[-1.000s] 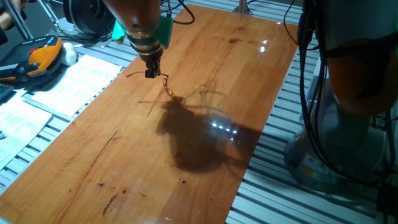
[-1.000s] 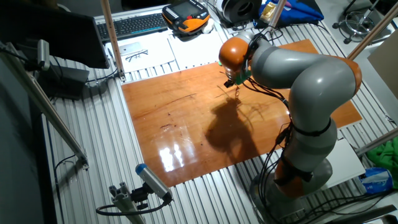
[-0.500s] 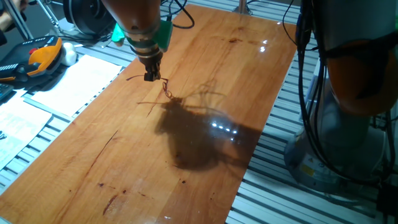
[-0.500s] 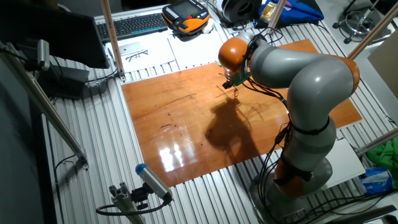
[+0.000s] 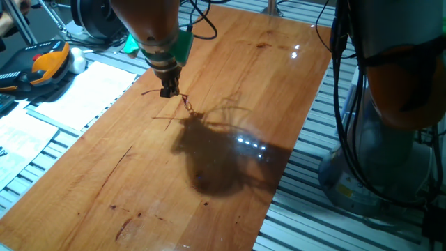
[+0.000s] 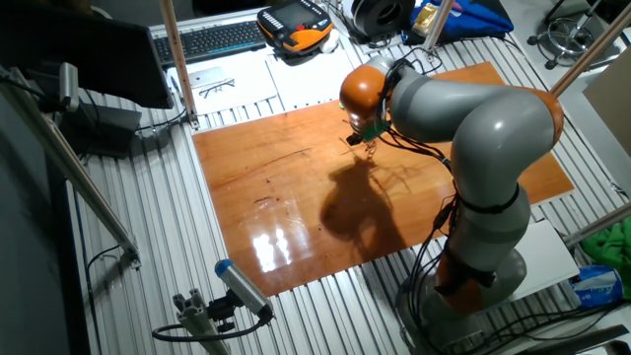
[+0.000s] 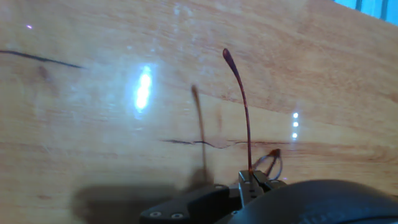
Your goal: Unfold the leg of the glasses (with one hand)
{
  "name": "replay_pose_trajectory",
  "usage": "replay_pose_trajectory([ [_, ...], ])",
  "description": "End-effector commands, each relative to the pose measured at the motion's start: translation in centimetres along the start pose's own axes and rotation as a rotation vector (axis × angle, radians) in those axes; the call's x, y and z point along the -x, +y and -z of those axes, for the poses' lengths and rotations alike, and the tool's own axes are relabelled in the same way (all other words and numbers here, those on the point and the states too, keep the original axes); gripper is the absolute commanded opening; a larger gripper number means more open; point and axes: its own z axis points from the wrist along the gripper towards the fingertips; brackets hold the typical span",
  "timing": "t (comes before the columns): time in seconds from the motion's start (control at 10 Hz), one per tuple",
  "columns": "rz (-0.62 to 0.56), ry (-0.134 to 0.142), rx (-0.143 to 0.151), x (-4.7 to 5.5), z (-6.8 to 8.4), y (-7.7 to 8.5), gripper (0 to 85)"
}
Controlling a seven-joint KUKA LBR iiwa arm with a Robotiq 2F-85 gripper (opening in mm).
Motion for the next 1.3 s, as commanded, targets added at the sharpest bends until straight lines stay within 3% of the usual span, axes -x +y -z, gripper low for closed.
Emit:
replay_pose_trajectory([
  [0.0, -0.011, -0.004, 0.003, 0.0, -0.1, 0.7, 0.0],
  [0.3, -0.043, -0.019, 0.001, -0.2, -0.6, 3.0, 0.0],
  [0.6, -0.056, -0.021, 0.020, 0.0, -1.0, 4.2, 0.0],
  [0.9, -0.059, -0.024, 0.011, 0.1, -0.8, 4.4, 51.0],
  [1.2, -0.068, -0.024, 0.012, 0.3, -0.7, 4.6, 51.0],
])
